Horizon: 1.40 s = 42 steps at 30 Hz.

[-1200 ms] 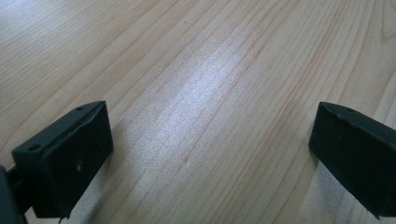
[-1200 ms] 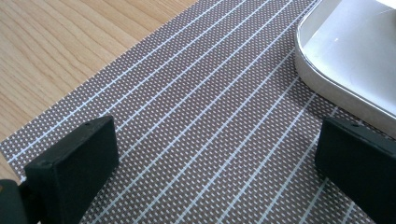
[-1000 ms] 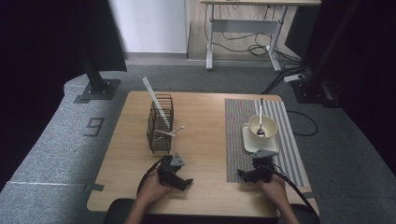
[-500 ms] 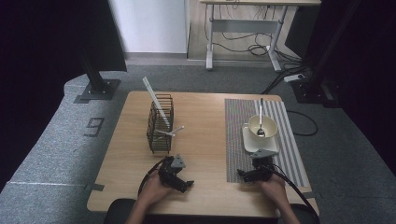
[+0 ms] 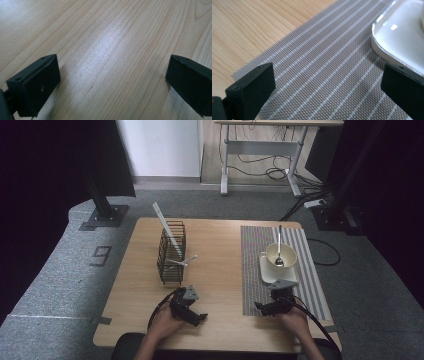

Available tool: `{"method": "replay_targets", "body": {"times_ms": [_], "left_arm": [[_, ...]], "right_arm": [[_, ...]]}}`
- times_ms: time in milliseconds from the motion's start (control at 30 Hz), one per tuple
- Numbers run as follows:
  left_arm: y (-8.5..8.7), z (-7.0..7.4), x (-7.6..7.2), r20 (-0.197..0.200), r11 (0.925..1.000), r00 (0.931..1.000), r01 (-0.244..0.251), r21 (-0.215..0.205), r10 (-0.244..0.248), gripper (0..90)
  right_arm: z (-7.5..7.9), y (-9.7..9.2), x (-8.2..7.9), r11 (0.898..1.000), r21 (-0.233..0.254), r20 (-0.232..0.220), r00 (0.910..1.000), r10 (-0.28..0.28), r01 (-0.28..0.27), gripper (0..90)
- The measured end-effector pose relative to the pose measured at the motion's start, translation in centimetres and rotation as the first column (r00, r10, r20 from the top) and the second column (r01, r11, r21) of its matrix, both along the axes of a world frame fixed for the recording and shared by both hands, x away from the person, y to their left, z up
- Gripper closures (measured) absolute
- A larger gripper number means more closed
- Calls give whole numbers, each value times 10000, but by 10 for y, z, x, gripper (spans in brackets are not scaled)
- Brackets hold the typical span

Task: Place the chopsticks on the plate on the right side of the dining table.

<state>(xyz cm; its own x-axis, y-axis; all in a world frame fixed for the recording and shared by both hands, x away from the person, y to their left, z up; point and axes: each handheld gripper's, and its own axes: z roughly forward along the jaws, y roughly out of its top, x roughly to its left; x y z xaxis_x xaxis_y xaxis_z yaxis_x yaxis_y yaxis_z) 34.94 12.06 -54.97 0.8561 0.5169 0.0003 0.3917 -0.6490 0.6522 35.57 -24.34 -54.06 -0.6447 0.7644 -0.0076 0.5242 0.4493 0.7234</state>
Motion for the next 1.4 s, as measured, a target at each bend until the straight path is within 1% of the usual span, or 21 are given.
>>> {"method": "replay_targets", "body": {"times_ms": [33, 133, 167, 233, 333, 400, 467, 500, 533, 633, 733, 833, 900, 933, 967, 1000, 1067, 1200, 1233, 1333, 1400], "left_arm": [[0, 0, 0, 0, 10000, 10000, 0, 0, 0, 0], [0, 0, 0, 1, 10000, 10000, 5, 11, -5, 0], [0, 0, 0, 2, 10000, 10000, 9, 13, -9, 0], [0, 0, 0, 6, 10000, 10000, 7, 14, -7, 0], [0, 0, 0, 2, 10000, 10000, 8, 13, -8, 0], [0, 0, 0, 4, 10000, 10000, 10, 16, -10, 0], [0, 0, 0, 0, 10000, 10000, 3, 10, -3, 0], [0, 0, 0, 16, 10000, 10000, 5, 4, -5, 0], [0, 0, 0, 13, 10000, 10000, 7, 8, -7, 0], [0, 0, 0, 15, 10000, 10000, 7, 9, -7, 0], [0, 0, 0, 15, 10000, 10000, 22, 22, -22, 0], [-1, 0, 1, 28, 10000, 10000, 6, 7, -6, 0], [-1, 0, 1, 7, 10000, 10000, -6, -2, 6, 0], [-1, 0, 1, 21, 10000, 10000, 0, 7, 0, 0], [-1, 0, 1, 19, 10000, 10000, -2, 7, 2, 0], [-1, 0, 1, 12, 10000, 10000, 3, 11, -3, 0], [-1, 0, 1, 8, 10000, 10000, 3, -2, -3, 0], [-1, 0, 1, 4, 10000, 10000, 14, 0, -14, 0], [-1, 0, 1, 7, 10000, 10000, 18, 0, -18, 0], [-1, 0, 1, 10, 10000, 10000, 15, 0, -15, 0], [-1, 0, 1, 6, 10000, 10000, 18, 2, -18, 0]], "right_arm": [[0, 0, 0, 10000, 0, 0, 10000, 0, 0, 0], [5, 2, 0, 9994, 263, 67, 9997, 240, -241, 0], [9, 5, 0, 9989, 318, 47, 9994, 339, -341, 0], [12, 6, 1, 9990, 298, -52, 9994, 348, -347, 0], [18, 11, 2, 9980, 295, -254, 9980, 573, -565, 0], [22, 16, 2, 9968, 281, -185, 9970, 755, -749, 0], [30, 23, 3, 9936, 428, -41, 9945, 1045, -1043, 0], [30, 23, 3, 9936, 428, -41, 9945, 1045, -1043, 0], [37, 29, 5, 9907, 512, 112, 9921, 1253, -1257, 0], [42, 33, 8, 9875, 656, 234, 9896, 1418, -1430, 0], [52, 43, 12, 9829, 880, 196, 9868, 1608, -1619, 0], [59, 54, 16, 9784, 884, 156, 9824, 1863, -1870, 0], [63, 60, 18, 9765, 926, 31, 9808, 1950, -1944, 0], [65, 63, 20, 9732, 1055, 50, 9787, 2050, -2044, 0], [68, 66, 22, 9703, 1210, -45, 9774, 2115, -2094, 0], [70, 69, 23, 9699, 1224, -130, 9768, 2137, -2105, 0], [77, 76, 27, 9675, 1064, 48, 9731, 2304, -2296, 0], [82, 82, 29, 9663, 955, 165, 9710, 2386, -2391, 0], [85, 86, 30, 9668, 833, 185, 9704, 2409, -2416, 0], [90, 92, 32, 9612, 708, 317, 9637, 2650, -2667, 0], [93, 98, 34, 9595, 646, 377, 9615, 2722, -2742, 0]]}}
